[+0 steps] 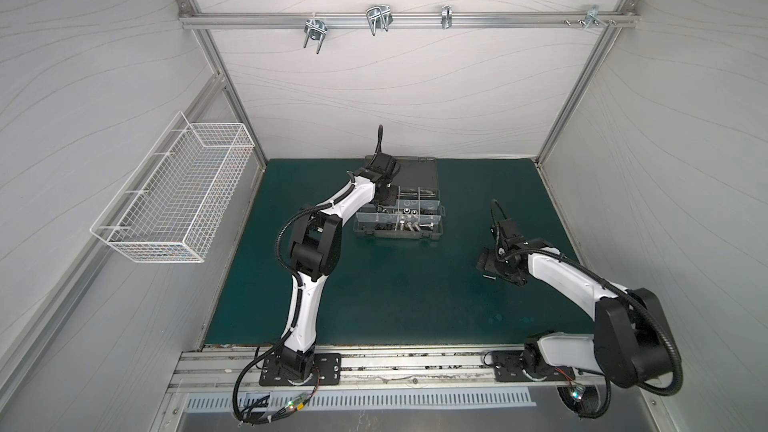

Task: Sort the screws and nuts into containers
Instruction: 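Open the left gripper to drop the screw while the right gripper lowers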

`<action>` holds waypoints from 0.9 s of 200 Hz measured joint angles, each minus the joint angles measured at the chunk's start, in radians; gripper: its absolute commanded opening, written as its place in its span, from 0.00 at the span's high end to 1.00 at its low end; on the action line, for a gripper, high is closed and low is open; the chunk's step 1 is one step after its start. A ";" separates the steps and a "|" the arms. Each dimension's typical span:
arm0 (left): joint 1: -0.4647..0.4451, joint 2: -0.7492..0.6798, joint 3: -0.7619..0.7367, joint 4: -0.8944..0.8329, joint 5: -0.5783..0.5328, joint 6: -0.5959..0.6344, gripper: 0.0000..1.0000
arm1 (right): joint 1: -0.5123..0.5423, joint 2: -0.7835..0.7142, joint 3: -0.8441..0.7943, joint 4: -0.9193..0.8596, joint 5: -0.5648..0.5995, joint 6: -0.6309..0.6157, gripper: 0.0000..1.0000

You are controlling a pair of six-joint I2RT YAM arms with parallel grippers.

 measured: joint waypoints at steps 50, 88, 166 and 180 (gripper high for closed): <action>0.000 -0.007 -0.066 0.002 0.006 -0.018 0.70 | 0.018 0.007 0.001 0.006 -0.004 0.006 0.12; 0.000 -0.112 -0.156 0.013 0.016 -0.038 0.63 | 0.025 0.007 0.001 0.018 -0.022 0.016 0.17; 0.000 -0.430 -0.352 0.078 0.039 -0.093 0.47 | 0.037 -0.021 -0.007 0.018 -0.039 0.056 0.23; 0.000 -0.470 -0.389 0.084 0.046 -0.106 0.45 | 0.037 -0.021 -0.014 0.019 -0.050 0.068 0.26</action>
